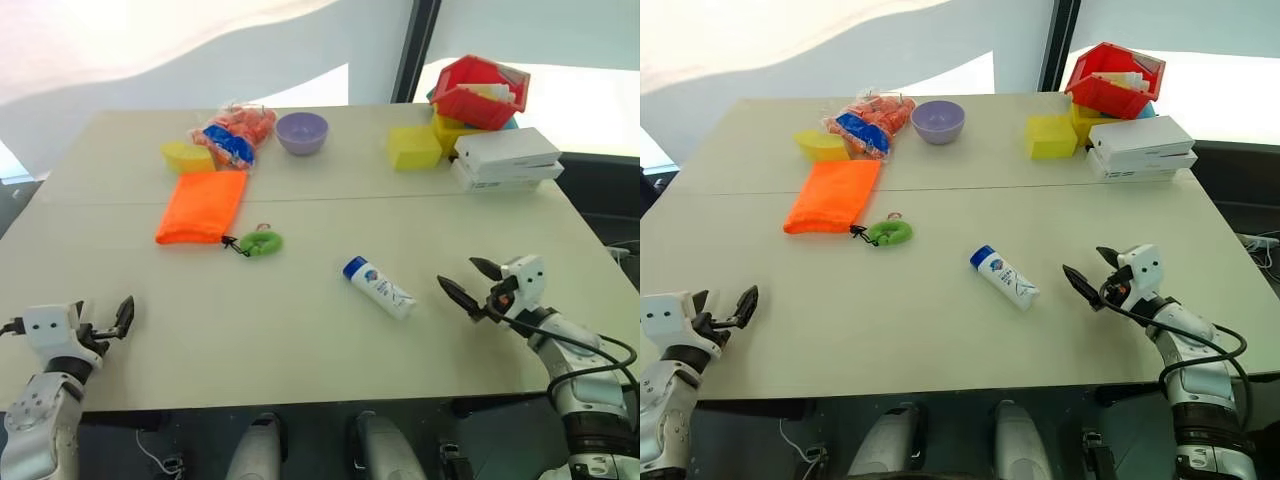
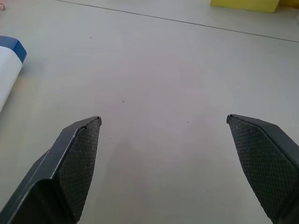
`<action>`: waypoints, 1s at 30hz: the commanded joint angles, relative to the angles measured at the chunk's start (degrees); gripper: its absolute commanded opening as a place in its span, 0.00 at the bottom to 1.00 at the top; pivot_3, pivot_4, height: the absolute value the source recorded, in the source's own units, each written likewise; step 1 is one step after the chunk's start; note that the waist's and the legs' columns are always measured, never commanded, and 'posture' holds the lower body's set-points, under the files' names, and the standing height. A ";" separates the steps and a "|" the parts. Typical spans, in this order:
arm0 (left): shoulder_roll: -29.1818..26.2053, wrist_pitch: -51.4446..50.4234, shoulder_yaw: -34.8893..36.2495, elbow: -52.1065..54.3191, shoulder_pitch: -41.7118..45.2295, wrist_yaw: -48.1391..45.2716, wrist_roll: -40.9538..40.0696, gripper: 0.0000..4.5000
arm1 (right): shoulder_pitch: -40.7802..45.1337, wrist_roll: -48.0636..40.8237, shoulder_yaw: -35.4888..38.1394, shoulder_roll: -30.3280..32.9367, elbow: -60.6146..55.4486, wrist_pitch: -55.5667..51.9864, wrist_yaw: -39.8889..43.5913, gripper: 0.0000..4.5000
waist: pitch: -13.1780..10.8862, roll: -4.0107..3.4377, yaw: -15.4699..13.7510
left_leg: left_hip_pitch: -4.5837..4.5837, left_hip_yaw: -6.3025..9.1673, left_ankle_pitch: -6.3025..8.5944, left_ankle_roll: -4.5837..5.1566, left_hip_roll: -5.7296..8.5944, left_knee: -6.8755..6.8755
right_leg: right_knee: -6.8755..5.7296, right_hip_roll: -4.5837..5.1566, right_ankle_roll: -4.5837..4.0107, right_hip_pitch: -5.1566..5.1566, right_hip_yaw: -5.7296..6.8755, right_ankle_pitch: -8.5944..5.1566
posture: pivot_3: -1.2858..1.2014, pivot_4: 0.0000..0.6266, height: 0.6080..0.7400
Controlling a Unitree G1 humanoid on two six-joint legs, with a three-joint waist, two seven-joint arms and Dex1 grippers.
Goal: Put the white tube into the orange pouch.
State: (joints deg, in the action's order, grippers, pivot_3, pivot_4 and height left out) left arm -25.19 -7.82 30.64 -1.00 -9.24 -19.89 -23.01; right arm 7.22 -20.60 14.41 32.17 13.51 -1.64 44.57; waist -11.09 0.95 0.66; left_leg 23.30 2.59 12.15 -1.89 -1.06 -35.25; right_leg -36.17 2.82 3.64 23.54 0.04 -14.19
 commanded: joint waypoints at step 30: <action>-9.01 14.12 -17.39 -23.56 29.16 3.67 22.80 1.00 | 2.29 -3.63 -7.38 -3.99 -21.79 -7.18 -0.36 0.99 | 0.02 -0.01 0.00 | -0.05 0.02 -0.01 0.01 -0.02 0.00 | -0.09 -0.15 0.27 -0.02 -0.01 0.18 | 0.52 0.24 1.00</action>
State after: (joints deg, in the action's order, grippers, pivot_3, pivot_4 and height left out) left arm -32.79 4.14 13.54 -23.15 18.99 -16.71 -1.65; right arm 9.61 -22.87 7.06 28.12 -4.42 -7.95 44.26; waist -11.07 0.95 0.65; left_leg 23.26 2.61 12.13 -1.88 -1.08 -35.26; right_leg -36.26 2.67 3.91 23.51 0.03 -14.01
